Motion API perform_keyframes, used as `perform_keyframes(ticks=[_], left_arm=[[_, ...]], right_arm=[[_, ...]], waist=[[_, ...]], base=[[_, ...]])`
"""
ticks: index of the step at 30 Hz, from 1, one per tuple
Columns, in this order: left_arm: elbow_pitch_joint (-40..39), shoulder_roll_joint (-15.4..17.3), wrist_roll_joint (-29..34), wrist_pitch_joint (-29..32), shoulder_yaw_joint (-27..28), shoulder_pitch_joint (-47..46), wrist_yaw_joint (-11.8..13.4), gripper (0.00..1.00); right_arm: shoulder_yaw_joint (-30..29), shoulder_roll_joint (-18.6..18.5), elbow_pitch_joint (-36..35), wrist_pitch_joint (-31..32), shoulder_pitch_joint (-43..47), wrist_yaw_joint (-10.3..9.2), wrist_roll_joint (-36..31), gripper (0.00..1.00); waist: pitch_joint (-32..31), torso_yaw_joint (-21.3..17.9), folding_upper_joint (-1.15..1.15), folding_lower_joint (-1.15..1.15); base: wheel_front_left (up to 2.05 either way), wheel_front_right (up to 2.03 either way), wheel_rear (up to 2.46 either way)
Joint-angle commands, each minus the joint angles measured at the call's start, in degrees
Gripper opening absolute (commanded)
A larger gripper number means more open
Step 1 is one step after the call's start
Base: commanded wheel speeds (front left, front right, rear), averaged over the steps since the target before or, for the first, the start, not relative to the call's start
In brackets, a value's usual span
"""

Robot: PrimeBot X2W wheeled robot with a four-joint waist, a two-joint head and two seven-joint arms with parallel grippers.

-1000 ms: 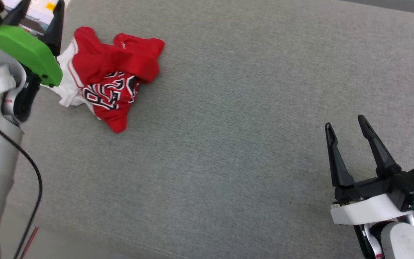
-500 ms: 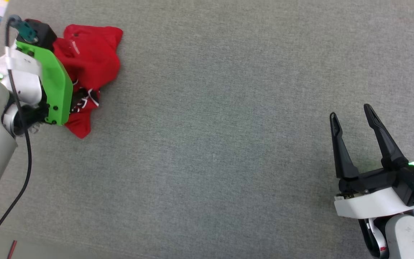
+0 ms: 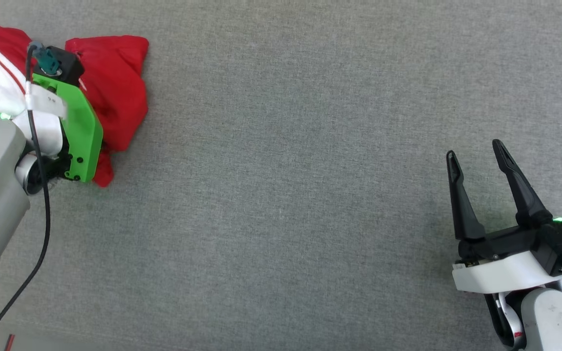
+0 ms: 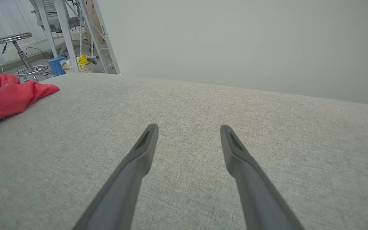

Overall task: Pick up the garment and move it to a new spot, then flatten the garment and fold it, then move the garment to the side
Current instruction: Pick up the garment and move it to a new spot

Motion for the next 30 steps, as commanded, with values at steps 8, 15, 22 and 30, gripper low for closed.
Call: perform_keyframes(ticks=[8,15,22,30], left_arm=[[0.54,-0.69,3.53,-14.41,-3.76,-3.92,-0.12,0.0],[-2.7,-2.15,7.61,-21.76,-7.57,-8.68,-0.12,0.0],[-8.49,-6.02,10.73,-23.97,-11.94,-11.66,-0.12,0.0],[-12.08,-14.89,14.59,-25.07,-14.58,-10.59,-0.12,0.0]], right_arm=[[0.69,0.75,1.08,-0.17,1.37,-0.05,1.29,1.0],[0.84,1.77,1.62,-0.17,3.1,-0.05,1.97,1.0],[0.17,2.64,1.71,-0.17,3.86,-0.05,2.69,1.0],[-0.7,2.99,1.42,-0.17,4.21,-0.05,3.5,1.0]], waist=[[-7.62,1.79,0.0,0.0],[-12.26,1.41,0.0,0.0],[-14.17,-2.41,0.0,0.0],[-13.86,-8.84,0.0,0.0]], base=[[0.0,0.0,0.0],[0.0,0.0,0.0],[0.0,0.0,0.0],[0.0,0.0,0.0]])
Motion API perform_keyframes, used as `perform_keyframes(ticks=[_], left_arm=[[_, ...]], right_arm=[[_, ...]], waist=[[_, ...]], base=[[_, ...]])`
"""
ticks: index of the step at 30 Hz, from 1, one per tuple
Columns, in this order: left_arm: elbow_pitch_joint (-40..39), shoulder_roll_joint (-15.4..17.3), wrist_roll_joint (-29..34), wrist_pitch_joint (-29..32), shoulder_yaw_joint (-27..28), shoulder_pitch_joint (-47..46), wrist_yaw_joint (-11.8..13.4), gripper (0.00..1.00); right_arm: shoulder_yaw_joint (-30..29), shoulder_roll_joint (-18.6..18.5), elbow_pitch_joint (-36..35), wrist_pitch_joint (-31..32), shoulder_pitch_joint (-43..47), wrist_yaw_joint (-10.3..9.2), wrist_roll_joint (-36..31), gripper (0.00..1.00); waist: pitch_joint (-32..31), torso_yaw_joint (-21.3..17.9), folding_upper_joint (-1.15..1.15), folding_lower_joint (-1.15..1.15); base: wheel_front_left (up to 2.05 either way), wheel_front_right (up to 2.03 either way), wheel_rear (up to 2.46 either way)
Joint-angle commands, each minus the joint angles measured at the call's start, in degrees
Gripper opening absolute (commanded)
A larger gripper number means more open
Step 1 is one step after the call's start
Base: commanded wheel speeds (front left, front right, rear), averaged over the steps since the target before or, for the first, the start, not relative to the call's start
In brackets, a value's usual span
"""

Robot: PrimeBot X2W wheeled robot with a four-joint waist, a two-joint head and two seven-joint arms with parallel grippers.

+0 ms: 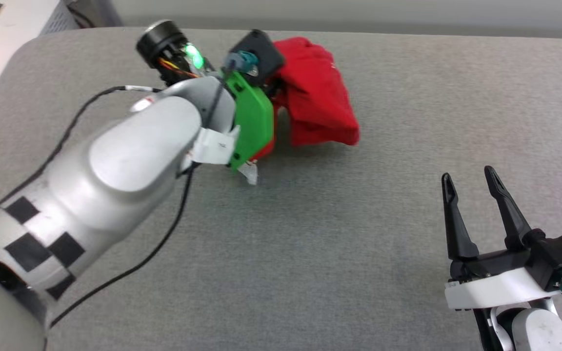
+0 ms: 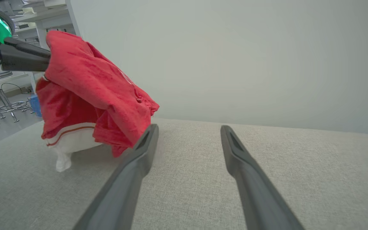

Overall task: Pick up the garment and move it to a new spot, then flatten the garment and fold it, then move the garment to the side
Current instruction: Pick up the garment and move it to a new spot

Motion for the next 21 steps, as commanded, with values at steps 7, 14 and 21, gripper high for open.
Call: perform_keyframes(ticks=[7,14,21], left_arm=[[0.97,-10.2,4.23,-0.62,-1.05,5.13,-0.12,0.0],[1.21,-18.95,13.02,2.33,-1.18,15.47,-0.12,0.0],[-0.99,-21.43,17.84,6.05,-1.19,24.28,-0.12,0.0]], right_arm=[[-0.89,0.07,-0.47,-0.13,0.61,-0.05,2.32,1.0],[-1.18,0.07,-0.66,-0.13,0.09,-0.05,2.89,1.0],[-1.09,0.08,-0.51,-0.13,-0.69,-0.05,3.07,1.0]], waist=[[1.35,-7.56,0.0,0.0],[3.43,-10.04,0.0,0.0],[4.52,-10.74,0.0,0.0]], base=[[0.0,0.0,0.0],[0.0,0.0,0.0],[0.0,0.0,0.0]])
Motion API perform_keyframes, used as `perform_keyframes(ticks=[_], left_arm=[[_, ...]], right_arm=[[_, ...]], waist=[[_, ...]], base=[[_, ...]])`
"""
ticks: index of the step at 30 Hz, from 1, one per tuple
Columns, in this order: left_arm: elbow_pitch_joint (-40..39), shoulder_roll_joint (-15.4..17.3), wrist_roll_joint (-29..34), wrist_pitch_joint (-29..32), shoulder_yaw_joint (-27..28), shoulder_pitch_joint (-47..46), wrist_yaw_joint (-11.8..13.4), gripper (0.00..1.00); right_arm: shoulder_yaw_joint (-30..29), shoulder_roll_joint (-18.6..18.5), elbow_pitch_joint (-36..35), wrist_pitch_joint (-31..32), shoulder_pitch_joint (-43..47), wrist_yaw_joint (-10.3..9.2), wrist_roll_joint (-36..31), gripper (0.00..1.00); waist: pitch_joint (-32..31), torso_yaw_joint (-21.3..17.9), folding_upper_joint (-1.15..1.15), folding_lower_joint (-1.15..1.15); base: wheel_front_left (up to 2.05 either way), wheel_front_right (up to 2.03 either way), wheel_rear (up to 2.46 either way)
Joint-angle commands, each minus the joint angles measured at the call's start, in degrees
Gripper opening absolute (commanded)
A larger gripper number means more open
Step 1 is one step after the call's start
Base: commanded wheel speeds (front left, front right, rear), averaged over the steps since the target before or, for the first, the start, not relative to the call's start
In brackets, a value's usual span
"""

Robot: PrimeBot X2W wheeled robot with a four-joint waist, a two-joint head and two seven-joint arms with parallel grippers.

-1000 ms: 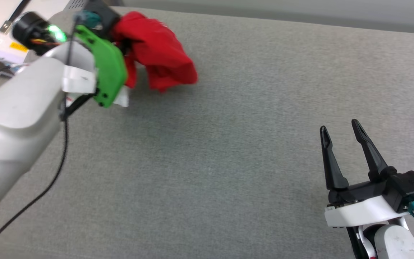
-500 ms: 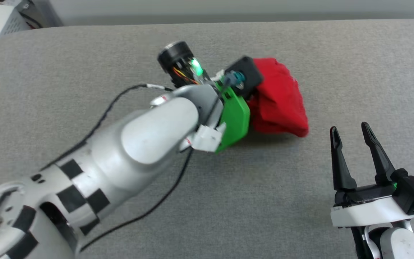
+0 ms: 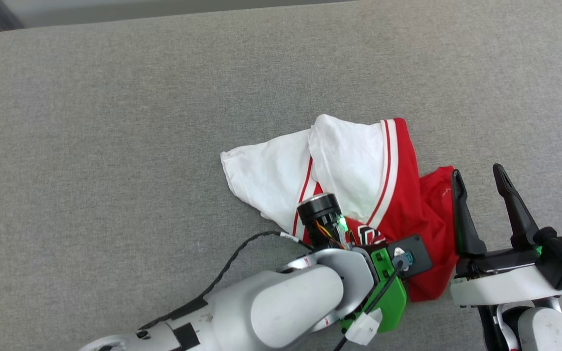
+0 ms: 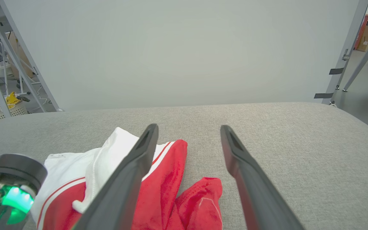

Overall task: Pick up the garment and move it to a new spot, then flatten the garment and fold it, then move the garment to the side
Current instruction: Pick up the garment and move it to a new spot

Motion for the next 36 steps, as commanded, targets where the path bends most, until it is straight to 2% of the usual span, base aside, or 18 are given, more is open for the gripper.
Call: perform_keyframes(ticks=[1,3,5,11,13,15,21,28,33,36], left_arm=[[-0.4,-0.46,0.43,0.15,0.17,1.68,-0.12,0.0],[-0.44,-0.56,-0.04,-0.85,0.17,2.35,-0.12,0.0],[-0.03,-0.61,-0.78,-3.08,0.17,1.98,-0.12,1.0],[2.86,-0.64,-4.15,-17.9,1.2,-2.46,0.1,1.0],[3.37,-0.64,-5.0,-21.97,2.61,-2.57,1.32,1.0],[3.98,-0.64,-5.64,-24.93,4.45,-2.31,3.68,1.0],[4.5,0.77,-6.13,-27.47,11.56,0.46,9.94,1.0],[-4.77,7.76,-1.27,-27.56,25.12,9.35,17.31,1.0],[-10.85,11.49,2.44,-27.57,34.79,18.13,21.17,1.0],[-13.76,12.6,4.16,-27.57,39.91,23.42,22.4,1.0]], right_arm=[[0.08,-0.04,-0.1,-0.13,-0.66,-0.05,0.52,1.0],[-0.09,-0.04,0.09,-0.13,-0.57,-0.05,0.48,1.0],[-0.23,-0.04,0.38,-0.13,-0.29,-0.05,0.36,1.0],[-0.83,-0.04,1.32,-0.13,1.41,-0.05,-0.24,1.0],[-0.96,-0.04,1.52,-0.13,2.16,-0.05,-0.47,1.0],[-1.11,-0.04,1.69,-0.13,3.07,-0.05,-0.73,1.0],[-1.3,-0.04,2.0,-0.13,5.29,-0.05,-1.25,1.0],[-1.43,-0.04,2.13,-0.13,6.24,-0.05,-1.66,1.0],[-1.53,-0.04,2.33,-0.13,6.89,-0.05,-1.91,1.0],[-1.62,-0.04,2.59,-0.13,7.29,-0.05,-2.08,1.0]], waist=[[0.29,-0.24,-0.01,0.0],[-0.01,0.16,-0.01,0.0],[-0.67,0.82,-0.01,0.0],[-4.51,3.39,-0.01,0.0],[-6.08,4.27,-0.01,0.0],[-7.77,5.34,-0.01,0.0],[-10.78,8.0,-0.01,0.0],[-12.07,9.83,-0.01,0.0],[-13.0,10.32,-0.01,0.0],[-13.6,10.33,-0.01,0.0]], base=[[0.0,0.0,0.0],[0.0,0.0,0.0],[0.0,0.0,0.0],[0.0,0.0,0.0],[0.0,0.0,0.0],[0.0,0.0,0.0],[0.0,0.0,0.0],[0.0,0.0,0.0],[0.0,0.0,0.0],[0.0,0.0,0.0]])
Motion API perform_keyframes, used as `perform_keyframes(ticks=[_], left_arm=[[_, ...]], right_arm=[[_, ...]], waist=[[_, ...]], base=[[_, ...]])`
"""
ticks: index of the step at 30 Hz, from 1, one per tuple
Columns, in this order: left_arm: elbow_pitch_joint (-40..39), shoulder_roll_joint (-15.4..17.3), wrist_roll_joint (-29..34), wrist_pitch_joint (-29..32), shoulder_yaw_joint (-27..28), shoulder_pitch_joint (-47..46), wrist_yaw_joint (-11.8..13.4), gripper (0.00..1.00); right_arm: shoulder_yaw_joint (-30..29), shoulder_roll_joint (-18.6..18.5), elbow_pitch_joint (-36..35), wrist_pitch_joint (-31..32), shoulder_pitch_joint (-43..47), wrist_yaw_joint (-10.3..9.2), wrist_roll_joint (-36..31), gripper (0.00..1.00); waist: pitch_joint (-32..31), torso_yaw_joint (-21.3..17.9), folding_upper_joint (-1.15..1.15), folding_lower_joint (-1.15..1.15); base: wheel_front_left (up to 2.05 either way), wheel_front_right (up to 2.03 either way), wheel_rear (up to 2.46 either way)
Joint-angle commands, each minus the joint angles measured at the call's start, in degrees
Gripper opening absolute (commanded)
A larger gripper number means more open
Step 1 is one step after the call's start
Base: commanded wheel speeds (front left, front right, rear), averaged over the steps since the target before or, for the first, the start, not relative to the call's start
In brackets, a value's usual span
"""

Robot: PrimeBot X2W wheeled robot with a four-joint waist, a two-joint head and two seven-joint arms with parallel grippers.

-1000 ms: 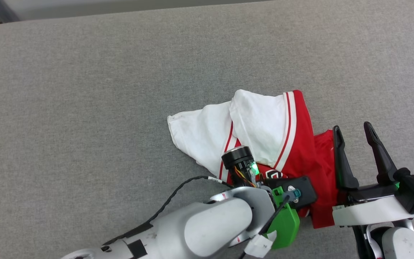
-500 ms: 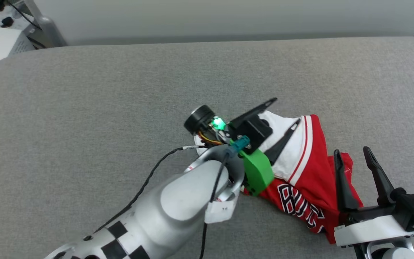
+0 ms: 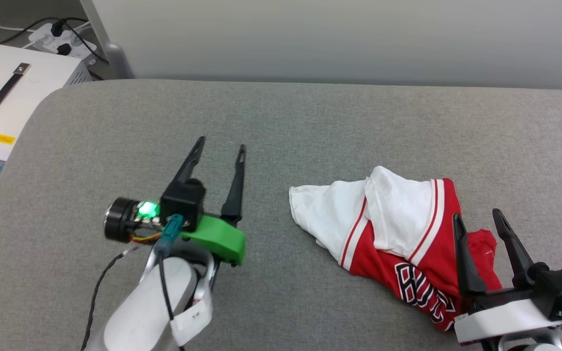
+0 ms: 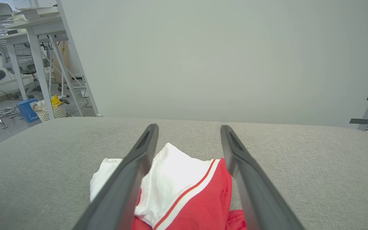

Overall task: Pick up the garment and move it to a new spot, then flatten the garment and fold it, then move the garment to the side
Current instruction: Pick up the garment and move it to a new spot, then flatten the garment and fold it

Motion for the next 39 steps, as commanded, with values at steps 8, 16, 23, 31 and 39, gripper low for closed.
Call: perform_keyframes(ticks=[8,16,23,31,39], left_arm=[[-6.09,-0.49,4.72,-0.31,10.94,14.65,-1.05,1.0],[-7.2,-4.14,8.62,-0.31,16.9,22.76,-5.61,1.0],[-6.7,-7.46,11.26,-0.31,20.42,25.53,-9.09,1.0],[-6.18,-9.49,13.61,-0.31,23.95,26.99,-11.62,1.0],[-5.42,-10.73,15.2,-0.31,26.1,27.27,-13.44,1.0]], right_arm=[[-0.56,-0.08,0.86,-0.13,2.25,-0.05,-0.48,1.0],[-1.01,-0.08,1.68,-0.13,3.54,-0.05,-0.24,1.0],[-0.84,-0.08,2.3,-0.13,4.75,-0.05,-0.1,1.0],[-0.74,-0.08,2.71,-0.13,5.48,-0.05,0.08,1.0],[-0.71,-0.08,2.99,-0.13,5.21,-0.05,0.3,1.0]], waist=[[-2.23,-0.34,0.0,0.0],[-3.59,-0.57,0.0,0.0],[-4.52,-0.51,0.0,0.0],[-5.23,-0.57,0.0,0.0],[-5.47,-0.43,0.0,0.0]], base=[[0.0,0.0,0.0],[0.0,0.0,0.0],[0.0,0.0,0.0],[0.0,0.0,0.0],[0.0,0.0,0.0]])
